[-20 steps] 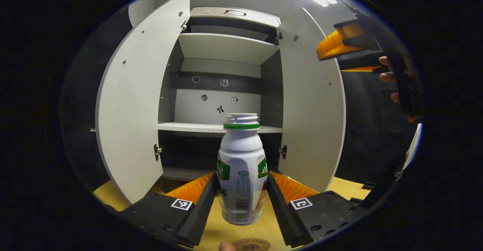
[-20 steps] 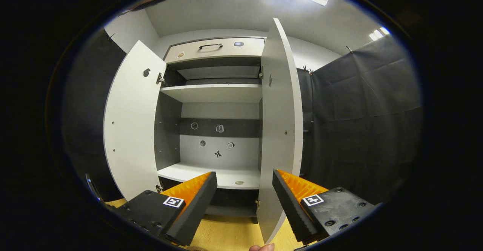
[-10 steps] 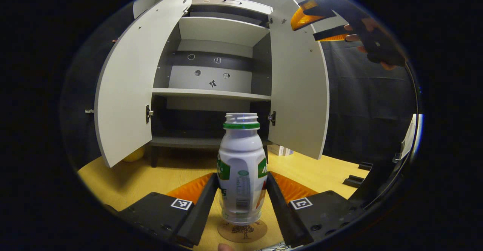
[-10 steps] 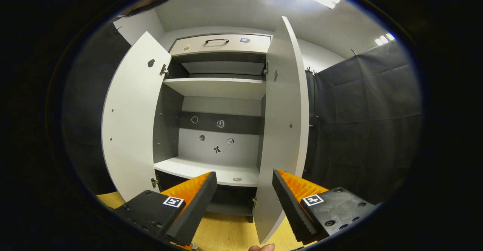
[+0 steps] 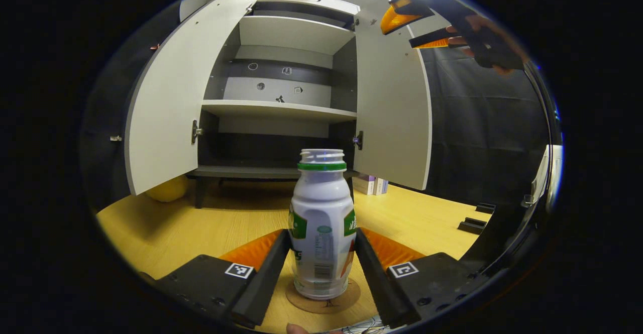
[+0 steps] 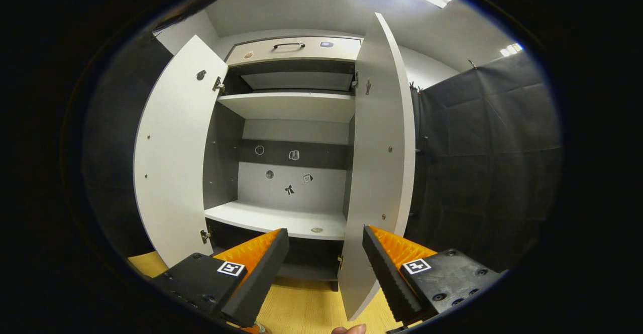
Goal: Grasp the bottle in the cabinet with the left hand and place it on the coaster, then close the right door with the right hand and the left door with the left hand.
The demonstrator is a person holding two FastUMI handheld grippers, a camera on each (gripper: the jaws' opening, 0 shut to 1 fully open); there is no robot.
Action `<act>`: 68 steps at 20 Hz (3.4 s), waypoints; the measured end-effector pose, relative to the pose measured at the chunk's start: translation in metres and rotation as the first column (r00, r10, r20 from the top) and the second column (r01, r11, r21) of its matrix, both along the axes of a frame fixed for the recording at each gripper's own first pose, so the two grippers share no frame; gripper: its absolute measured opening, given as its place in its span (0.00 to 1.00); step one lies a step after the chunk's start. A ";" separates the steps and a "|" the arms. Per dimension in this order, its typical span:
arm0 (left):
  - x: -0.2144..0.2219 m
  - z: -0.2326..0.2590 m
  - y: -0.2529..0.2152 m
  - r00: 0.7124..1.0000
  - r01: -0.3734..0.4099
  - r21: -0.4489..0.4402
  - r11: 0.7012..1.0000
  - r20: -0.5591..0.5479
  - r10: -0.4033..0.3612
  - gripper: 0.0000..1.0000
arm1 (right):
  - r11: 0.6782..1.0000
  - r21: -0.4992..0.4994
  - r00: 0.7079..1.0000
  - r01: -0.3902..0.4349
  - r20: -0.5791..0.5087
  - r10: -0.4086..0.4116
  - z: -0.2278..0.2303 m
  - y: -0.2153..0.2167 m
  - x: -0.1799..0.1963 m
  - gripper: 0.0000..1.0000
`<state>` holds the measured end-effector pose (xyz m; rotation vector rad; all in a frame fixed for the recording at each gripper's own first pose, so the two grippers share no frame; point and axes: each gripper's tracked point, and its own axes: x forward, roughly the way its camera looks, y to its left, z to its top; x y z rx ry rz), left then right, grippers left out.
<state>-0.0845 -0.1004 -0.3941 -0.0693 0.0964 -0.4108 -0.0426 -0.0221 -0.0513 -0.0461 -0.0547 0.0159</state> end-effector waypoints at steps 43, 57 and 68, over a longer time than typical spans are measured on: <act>0.041 0.346 0.179 0.904 -0.424 -0.006 0.906 -0.059 0.423 0.95 | 0.989 0.078 0.990 0.125 -0.071 -0.120 0.060 -0.126 -0.007 0.98; 0.070 0.349 0.142 0.911 -0.410 0.025 0.912 -0.042 0.411 0.95 | 0.989 0.096 0.989 0.116 -0.105 -0.106 0.041 -0.170 0.040 0.96; 0.073 0.346 0.152 0.909 -0.414 0.044 0.909 -0.039 0.416 0.95 | 0.992 0.126 0.993 -0.011 -0.119 0.026 0.041 -0.114 0.038 0.97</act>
